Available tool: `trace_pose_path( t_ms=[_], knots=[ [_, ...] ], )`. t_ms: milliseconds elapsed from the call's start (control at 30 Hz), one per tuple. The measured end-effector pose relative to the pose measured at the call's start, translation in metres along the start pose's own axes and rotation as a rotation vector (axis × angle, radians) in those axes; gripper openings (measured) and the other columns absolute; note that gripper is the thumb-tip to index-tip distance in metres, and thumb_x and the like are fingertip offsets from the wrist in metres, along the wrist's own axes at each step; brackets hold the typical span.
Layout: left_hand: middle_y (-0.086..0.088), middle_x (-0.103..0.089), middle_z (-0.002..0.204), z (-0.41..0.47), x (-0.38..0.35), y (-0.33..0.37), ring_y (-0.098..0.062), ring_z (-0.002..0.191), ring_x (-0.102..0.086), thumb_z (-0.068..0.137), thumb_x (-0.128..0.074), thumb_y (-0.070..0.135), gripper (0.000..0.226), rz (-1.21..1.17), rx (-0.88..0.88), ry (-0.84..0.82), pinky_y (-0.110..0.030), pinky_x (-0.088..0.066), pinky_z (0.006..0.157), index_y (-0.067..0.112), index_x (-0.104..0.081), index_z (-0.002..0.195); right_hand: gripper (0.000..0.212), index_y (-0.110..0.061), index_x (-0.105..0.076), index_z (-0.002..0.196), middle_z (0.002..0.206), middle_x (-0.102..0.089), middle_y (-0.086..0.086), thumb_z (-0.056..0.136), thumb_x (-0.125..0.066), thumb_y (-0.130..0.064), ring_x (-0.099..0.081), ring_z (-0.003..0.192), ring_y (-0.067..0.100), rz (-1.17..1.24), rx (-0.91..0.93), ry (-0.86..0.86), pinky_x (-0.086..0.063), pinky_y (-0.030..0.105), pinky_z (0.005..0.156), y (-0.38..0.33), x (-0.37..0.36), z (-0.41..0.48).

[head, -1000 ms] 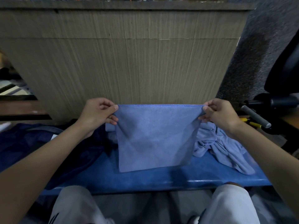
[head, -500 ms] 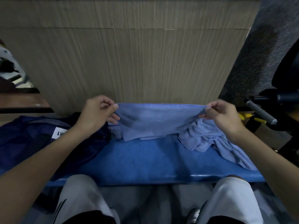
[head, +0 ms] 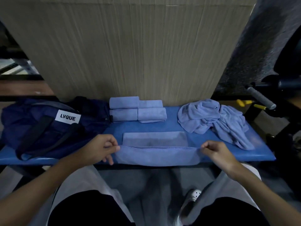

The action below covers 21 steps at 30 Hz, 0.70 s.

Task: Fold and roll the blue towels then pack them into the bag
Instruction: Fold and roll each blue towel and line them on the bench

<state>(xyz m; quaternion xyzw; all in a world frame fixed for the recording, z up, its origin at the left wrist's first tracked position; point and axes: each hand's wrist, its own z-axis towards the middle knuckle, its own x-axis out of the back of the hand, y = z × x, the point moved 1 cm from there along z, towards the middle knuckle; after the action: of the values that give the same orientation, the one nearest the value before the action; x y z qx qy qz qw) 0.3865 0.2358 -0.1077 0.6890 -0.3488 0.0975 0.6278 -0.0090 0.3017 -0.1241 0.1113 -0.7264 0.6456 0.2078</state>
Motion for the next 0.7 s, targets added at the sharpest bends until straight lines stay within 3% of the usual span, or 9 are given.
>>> trace_pose_path(
  t_ms=[133, 233, 333, 433, 500, 600, 700],
  knots=[
    [-0.025, -0.060, 0.062, 0.013, -0.003, -0.007, -0.029, 0.050, -0.067, 0.094, -0.062, 0.011, 0.016, 0.037, -0.029, 0.063, -0.018, -0.041, 0.042, 0.002, -0.054, 0.084, 0.017, -0.005, -0.062, 0.073, 0.069, -0.059, 0.012, 0.088, -0.060, 0.001, -0.050, 0.068, 0.019, 0.014, -0.003, 0.011, -0.039, 0.028, 0.065, 0.003, -0.005, 0.012],
    [-0.019, -0.062, 0.057, 0.028, -0.005, -0.011, -0.028, 0.044, -0.062, 0.093, -0.064, 0.011, 0.016, 0.043, -0.058, 0.127, -0.018, -0.040, 0.042, 0.003, -0.055, 0.082, 0.017, -0.007, -0.062, 0.075, 0.070, -0.061, 0.009, 0.091, -0.060, -0.003, -0.054, 0.068, 0.017, 0.020, 0.008, 0.035, -0.043, 0.033, 0.069, 0.007, -0.009, 0.026],
    [-0.013, -0.057, 0.051, 0.046, -0.006, -0.017, -0.018, 0.035, -0.049, 0.093, -0.064, 0.015, 0.017, 0.057, -0.060, 0.185, -0.022, -0.038, 0.040, 0.008, -0.056, 0.080, 0.019, -0.013, -0.060, 0.076, 0.068, -0.062, 0.003, 0.093, -0.059, -0.006, -0.055, 0.061, 0.005, -0.032, 0.051, 0.080, -0.047, 0.027, 0.067, 0.013, -0.014, 0.045],
    [0.001, -0.041, 0.044, 0.068, -0.009, -0.026, -0.011, 0.038, -0.035, 0.094, -0.062, 0.017, 0.019, 0.059, -0.073, 0.219, -0.028, -0.034, 0.042, 0.012, -0.054, 0.078, 0.017, -0.011, -0.058, 0.078, 0.066, -0.059, 0.000, 0.095, -0.057, -0.008, -0.054, 0.063, 0.011, -0.088, 0.082, 0.105, -0.048, 0.028, 0.066, 0.020, -0.022, 0.068],
    [0.003, -0.039, 0.044, 0.082, -0.011, -0.031, -0.011, 0.040, -0.035, 0.095, -0.061, 0.018, 0.019, 0.062, -0.077, 0.220, -0.030, -0.034, 0.044, 0.014, -0.053, 0.078, 0.017, -0.011, -0.057, 0.078, 0.067, -0.057, -0.001, 0.095, -0.056, -0.008, -0.053, 0.063, 0.012, -0.156, 0.114, 0.129, -0.043, 0.016, 0.061, 0.025, -0.027, 0.083],
    [0.000, -0.041, 0.044, 0.102, -0.016, -0.037, -0.012, 0.041, -0.037, 0.094, -0.061, 0.018, 0.020, 0.072, -0.063, 0.252, -0.029, -0.034, 0.044, 0.017, -0.052, 0.076, 0.011, -0.009, -0.059, 0.084, 0.072, -0.058, -0.004, 0.095, -0.057, -0.009, -0.054, 0.068, 0.007, -0.209, 0.120, 0.185, -0.040, 0.010, 0.060, 0.032, -0.036, 0.103],
    [-0.011, -0.052, 0.049, 0.115, -0.022, -0.045, -0.013, 0.042, -0.044, 0.093, -0.062, 0.014, 0.019, 0.093, -0.032, 0.261, -0.027, -0.040, 0.044, 0.013, -0.053, 0.076, 0.011, -0.006, -0.059, 0.085, 0.072, -0.057, -0.002, 0.094, -0.057, -0.010, -0.053, 0.068, 0.007, -0.245, 0.115, 0.201, -0.039, 0.012, 0.057, 0.039, -0.044, 0.121]
  ],
)
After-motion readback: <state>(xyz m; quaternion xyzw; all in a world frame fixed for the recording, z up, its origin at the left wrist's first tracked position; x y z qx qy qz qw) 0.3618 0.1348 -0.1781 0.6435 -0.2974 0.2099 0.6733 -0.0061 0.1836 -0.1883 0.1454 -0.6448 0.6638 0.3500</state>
